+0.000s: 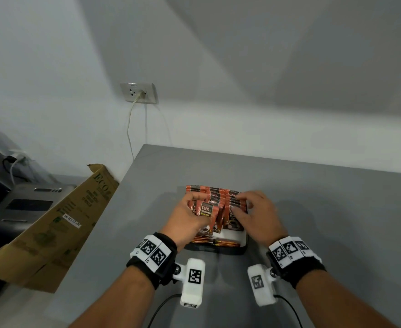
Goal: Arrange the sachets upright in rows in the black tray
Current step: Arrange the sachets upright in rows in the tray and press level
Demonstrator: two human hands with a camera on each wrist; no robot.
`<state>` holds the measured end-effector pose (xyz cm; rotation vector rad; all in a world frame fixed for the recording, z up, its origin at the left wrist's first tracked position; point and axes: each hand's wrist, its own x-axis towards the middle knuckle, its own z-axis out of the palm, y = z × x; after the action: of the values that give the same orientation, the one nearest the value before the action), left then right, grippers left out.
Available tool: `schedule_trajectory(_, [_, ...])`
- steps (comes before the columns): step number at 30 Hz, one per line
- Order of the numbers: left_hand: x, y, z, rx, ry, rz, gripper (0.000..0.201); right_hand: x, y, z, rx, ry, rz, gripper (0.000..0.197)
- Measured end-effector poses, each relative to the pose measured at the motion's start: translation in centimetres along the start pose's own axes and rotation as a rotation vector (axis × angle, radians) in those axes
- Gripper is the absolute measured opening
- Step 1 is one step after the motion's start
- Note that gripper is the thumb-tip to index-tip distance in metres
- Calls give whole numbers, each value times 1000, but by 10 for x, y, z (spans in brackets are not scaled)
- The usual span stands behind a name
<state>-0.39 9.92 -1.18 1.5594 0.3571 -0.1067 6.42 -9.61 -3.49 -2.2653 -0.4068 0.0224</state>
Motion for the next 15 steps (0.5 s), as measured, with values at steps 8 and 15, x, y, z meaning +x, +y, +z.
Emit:
schedule_trajectory(8, [5, 7, 20, -21, 20, 51, 57, 8, -33, -25, 162, -158, -13, 15])
schedule_trajectory(15, [6, 15, 6, -203, 110, -36, 48, 15, -2, -15, -149, -241, 92, 16])
